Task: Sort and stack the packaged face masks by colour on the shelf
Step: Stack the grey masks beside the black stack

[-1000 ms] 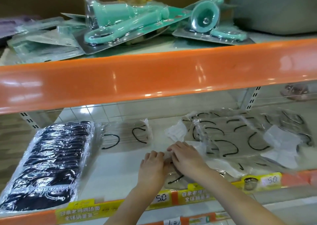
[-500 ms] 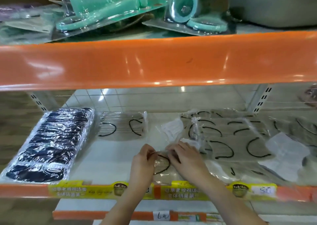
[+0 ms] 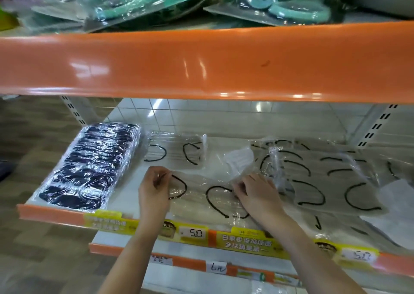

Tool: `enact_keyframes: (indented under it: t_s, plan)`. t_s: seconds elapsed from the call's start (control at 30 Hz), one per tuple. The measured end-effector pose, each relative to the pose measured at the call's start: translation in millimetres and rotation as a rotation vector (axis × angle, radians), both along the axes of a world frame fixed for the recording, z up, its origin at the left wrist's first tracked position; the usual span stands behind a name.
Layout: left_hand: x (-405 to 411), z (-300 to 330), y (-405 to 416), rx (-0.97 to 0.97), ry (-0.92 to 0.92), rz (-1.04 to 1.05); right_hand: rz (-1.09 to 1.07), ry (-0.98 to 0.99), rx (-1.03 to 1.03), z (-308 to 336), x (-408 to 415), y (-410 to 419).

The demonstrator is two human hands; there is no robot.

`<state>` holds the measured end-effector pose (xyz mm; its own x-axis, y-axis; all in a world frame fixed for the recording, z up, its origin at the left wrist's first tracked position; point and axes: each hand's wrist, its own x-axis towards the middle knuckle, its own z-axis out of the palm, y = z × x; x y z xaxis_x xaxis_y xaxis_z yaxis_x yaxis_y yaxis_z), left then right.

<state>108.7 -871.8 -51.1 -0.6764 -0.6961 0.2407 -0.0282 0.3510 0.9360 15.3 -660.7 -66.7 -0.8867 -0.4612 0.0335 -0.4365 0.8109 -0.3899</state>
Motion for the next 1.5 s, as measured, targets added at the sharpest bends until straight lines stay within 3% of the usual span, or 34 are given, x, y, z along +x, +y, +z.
enact_keyframes:
  t_s: [0.2, 0.4, 0.6, 0.87, 0.97, 1.13, 1.27, 1.5]
  plan:
    - [-5.4, 0.8, -35.0, -0.026, 0.048, 0.018, 0.005, -0.035, -0.212, 9.7, -8.1, -21.5]
    - [-14.2, -5.2, -65.5, 0.023, 0.053, -0.004, -0.079, -0.247, -0.435, 10.8, -4.2, -60.3]
    - [-22.6, -6.5, -86.1, -0.055, -0.01, -0.041, -0.205, -0.422, -0.695, 5.2, -3.7, -89.2]
    - [-16.6, -18.6, -102.9, -0.513, -0.099, -0.135, -0.353, -0.375, -0.78, -0.4, -1.0, -114.2]
    - [-19.8, -29.8, -92.5, -0.63, -0.075, -0.29, -0.422, -0.345, -0.771, -0.7, -3.3, -127.5]
    - [-30.7, -54.7, -79.8, -0.788, -0.277, -0.508, -0.432, -0.205, -0.64, 1.6, -4.2, -144.2]
    - [-32.6, -57.5, -77.3, -0.873, -0.469, -0.505, -0.447, -0.067, -0.485, -2.2, -5.1, -151.2]
    - [-33.1, -62.6, -74.4, -0.914, -0.498, -0.44, -0.263, 0.187, -0.253, -20.3, 13.2, -159.5]
